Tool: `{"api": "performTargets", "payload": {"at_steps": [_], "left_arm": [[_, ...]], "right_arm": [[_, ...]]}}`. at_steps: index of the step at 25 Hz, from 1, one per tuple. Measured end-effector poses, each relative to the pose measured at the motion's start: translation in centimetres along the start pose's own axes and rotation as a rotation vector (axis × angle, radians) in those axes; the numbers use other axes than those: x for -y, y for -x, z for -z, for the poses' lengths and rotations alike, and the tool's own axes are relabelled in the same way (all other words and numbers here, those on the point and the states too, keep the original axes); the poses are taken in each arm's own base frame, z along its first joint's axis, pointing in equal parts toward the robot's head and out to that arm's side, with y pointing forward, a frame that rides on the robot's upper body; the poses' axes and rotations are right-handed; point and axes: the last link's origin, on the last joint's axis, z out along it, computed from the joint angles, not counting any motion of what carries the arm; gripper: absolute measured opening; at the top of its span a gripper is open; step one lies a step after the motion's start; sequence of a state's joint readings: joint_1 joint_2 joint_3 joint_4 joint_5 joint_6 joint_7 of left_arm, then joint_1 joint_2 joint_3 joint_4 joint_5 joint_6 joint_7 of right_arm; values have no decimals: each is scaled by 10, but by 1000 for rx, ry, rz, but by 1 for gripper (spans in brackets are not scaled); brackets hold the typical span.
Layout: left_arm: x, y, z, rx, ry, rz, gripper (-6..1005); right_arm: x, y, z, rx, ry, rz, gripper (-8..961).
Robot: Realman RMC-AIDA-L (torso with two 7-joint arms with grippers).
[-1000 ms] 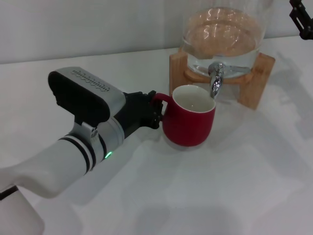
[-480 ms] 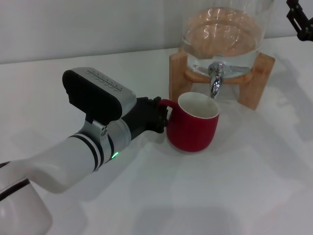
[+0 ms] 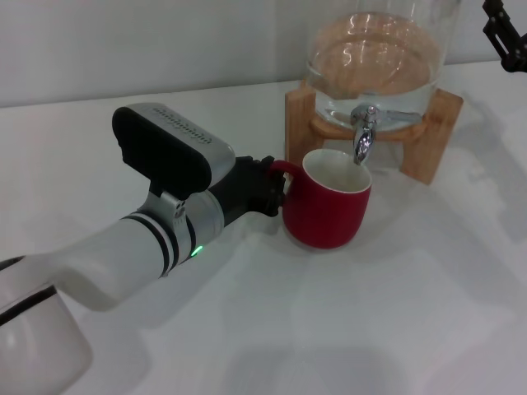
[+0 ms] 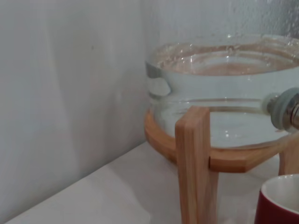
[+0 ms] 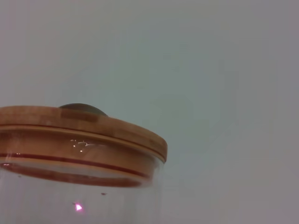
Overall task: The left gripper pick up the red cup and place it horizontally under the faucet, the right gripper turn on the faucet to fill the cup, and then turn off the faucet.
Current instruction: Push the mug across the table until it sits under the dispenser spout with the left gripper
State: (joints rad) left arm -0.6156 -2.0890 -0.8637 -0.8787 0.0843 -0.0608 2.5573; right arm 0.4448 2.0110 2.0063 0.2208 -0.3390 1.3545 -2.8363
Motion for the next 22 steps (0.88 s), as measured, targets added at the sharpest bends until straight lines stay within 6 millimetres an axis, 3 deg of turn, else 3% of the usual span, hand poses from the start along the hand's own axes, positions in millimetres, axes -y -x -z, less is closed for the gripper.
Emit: {"api": "performTargets", "payload": {"at_steps": [22], "left_arm": [[-8, -5, -11, 5, 60, -11, 137]], "right_arm": [[-2, 1, 1, 5, 9, 0, 617]]}}
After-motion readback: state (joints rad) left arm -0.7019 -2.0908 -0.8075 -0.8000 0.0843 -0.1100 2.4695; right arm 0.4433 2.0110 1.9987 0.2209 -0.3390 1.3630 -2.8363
